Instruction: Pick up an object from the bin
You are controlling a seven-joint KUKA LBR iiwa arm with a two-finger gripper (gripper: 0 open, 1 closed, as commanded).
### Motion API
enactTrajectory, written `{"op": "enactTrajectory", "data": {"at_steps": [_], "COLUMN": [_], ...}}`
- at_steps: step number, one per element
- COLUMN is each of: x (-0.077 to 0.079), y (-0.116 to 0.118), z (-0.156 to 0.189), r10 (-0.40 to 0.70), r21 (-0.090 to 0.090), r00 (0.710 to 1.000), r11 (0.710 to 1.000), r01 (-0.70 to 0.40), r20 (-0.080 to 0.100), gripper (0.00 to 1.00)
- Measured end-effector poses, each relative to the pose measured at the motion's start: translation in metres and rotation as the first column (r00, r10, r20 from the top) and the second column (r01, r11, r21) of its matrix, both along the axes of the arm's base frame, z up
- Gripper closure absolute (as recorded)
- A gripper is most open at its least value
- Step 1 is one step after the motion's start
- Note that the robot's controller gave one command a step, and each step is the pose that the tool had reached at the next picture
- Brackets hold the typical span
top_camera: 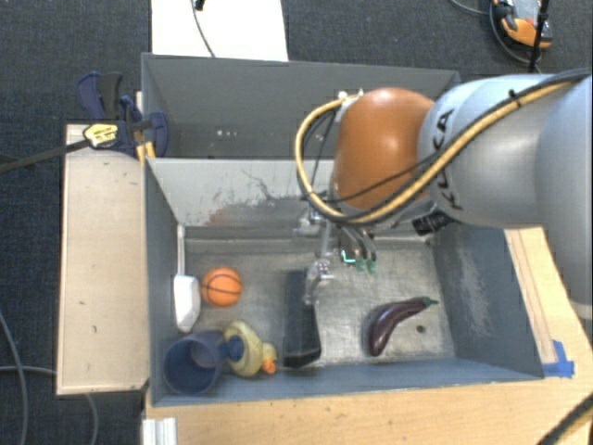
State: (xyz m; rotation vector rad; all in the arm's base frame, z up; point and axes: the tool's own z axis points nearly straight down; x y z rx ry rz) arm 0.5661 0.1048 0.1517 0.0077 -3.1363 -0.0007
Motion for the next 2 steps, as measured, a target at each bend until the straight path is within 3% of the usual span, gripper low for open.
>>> {"op": "enactTrajectory", "data": {"at_steps": [1,2], "x": [0.002,-0.006], "y": [0.0,-0.004], "z": [0.004,-0.053], "r10": [-0.003,0.068], "r21": [0.001,0.007], "r00": [1.0,0.998], "r11": [1.0,0.998], "r01": [0.003,-0.068], "r20": [0.008,0.005], "gripper": [0.0,1.0]}}
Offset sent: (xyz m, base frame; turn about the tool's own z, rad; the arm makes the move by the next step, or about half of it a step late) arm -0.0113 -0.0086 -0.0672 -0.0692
